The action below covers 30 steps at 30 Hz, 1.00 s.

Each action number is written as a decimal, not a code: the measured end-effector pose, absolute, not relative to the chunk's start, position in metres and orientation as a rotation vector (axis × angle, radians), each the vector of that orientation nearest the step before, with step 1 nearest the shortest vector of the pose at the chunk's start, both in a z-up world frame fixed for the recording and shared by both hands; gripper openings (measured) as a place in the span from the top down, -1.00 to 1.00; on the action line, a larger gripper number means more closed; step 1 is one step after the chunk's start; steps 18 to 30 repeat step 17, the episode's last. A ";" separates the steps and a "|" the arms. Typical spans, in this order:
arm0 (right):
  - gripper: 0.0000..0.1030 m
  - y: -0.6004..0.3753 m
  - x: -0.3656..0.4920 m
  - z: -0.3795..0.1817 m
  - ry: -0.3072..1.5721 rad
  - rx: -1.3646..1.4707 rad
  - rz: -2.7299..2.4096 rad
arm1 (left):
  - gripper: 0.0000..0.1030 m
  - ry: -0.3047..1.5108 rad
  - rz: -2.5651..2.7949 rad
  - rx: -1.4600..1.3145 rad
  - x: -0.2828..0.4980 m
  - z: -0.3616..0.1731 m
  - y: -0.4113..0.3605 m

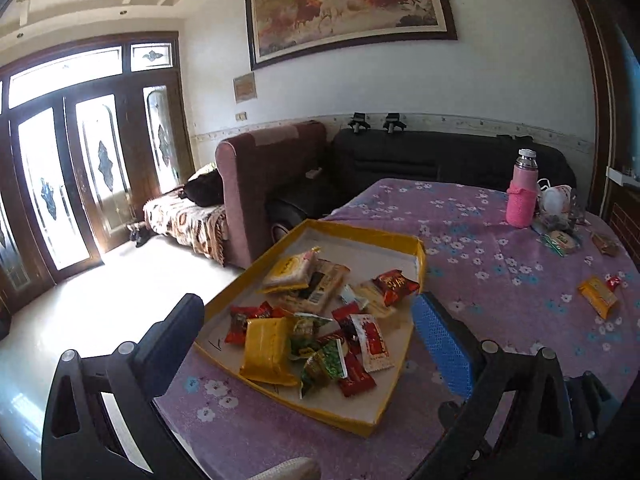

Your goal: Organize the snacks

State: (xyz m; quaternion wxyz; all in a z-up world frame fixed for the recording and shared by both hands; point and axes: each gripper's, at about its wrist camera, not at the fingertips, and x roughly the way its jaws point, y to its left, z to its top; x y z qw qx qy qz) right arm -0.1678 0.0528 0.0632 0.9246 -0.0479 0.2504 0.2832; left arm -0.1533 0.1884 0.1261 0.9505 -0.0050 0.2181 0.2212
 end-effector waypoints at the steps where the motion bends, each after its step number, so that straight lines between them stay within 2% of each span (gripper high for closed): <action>1: -0.50 0.052 -0.170 0.062 0.513 -0.098 0.586 | -1.00 0.453 0.443 -0.028 -0.154 0.125 0.189; 30: -0.57 0.047 -0.182 0.057 0.526 -0.142 0.606 | -1.00 0.523 0.339 -0.058 -0.154 0.125 0.172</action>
